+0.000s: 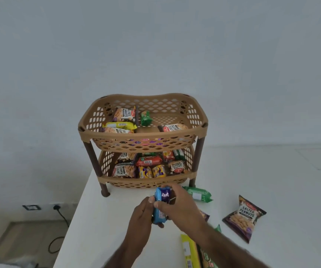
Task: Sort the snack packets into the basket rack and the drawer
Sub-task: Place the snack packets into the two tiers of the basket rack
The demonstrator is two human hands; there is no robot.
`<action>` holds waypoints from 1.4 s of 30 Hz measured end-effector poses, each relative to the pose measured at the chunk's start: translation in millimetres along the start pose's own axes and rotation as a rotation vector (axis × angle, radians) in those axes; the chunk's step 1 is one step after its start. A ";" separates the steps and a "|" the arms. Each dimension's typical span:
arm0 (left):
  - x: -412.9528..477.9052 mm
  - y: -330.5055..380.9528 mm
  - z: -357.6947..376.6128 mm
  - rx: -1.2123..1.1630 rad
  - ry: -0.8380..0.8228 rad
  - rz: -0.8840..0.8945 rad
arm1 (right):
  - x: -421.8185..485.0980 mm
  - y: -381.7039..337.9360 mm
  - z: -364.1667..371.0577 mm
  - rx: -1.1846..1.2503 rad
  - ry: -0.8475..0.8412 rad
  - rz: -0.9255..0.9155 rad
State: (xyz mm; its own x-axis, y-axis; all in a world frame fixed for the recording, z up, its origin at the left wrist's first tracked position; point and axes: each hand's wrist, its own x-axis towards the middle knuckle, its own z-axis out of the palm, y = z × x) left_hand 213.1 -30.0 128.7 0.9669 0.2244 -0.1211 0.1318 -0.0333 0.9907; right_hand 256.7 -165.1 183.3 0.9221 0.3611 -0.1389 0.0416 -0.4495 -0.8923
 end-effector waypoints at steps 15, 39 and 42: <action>31.8 -145.0 -48.7 1.085 -0.061 0.300 | 173.1 -199.4 -72.9 -0.217 0.157 -0.135; 34.0 -153.0 -48.1 1.129 -0.094 0.303 | 257.0 -168.9 -26.5 -0.501 0.041 0.016; 32.1 -151.8 -47.8 1.120 -0.092 0.314 | 258.9 -168.7 -30.4 -0.648 0.038 -0.080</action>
State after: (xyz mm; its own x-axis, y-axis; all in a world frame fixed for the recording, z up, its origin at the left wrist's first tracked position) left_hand 213.7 28.9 -22.6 0.9974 -0.0159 0.0701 -0.0411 -0.9261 0.3750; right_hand 500.1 -20.6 310.9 0.9192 0.3897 -0.0569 0.3227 -0.8281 -0.4584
